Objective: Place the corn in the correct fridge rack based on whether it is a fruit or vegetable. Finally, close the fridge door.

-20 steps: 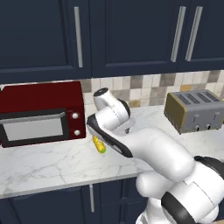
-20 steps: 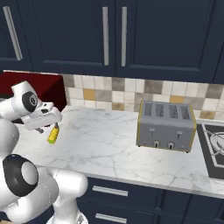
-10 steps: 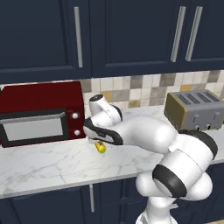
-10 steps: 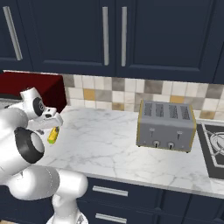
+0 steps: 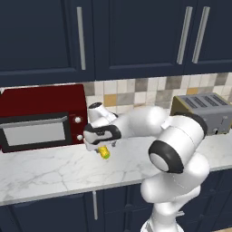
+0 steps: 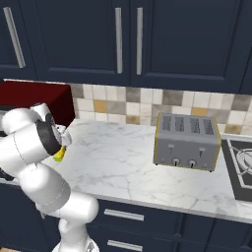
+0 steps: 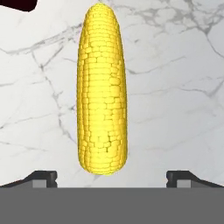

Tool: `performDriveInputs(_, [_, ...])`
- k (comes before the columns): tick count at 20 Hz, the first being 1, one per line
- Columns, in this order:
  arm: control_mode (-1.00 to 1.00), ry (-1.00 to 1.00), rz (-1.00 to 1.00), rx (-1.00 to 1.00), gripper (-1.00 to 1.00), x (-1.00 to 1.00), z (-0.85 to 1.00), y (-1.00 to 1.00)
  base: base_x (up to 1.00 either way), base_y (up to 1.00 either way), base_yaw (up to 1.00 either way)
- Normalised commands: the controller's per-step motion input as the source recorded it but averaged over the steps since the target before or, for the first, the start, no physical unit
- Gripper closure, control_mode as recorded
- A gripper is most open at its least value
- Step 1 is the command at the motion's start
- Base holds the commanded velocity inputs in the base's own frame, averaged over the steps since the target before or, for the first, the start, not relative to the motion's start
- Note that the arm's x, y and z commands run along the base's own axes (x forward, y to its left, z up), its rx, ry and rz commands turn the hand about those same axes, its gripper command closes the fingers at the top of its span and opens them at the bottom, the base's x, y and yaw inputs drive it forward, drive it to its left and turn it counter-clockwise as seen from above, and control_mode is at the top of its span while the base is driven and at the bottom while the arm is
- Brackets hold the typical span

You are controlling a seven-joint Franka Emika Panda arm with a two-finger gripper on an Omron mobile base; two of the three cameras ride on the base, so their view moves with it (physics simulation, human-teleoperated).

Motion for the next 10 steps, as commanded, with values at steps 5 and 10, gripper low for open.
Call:
performDriveInputs(5, [-1.00, 0.06, 0.00, 0.02, -1.00, 0.33, -0.28, 0.08, 0.00, 0.00, 0.00])
performDriveInputs(10, [-1.00, 0.06, 0.00, 0.03, -1.00, 0.29, -0.30, 0.02, 0.00, 0.00, 0.00])
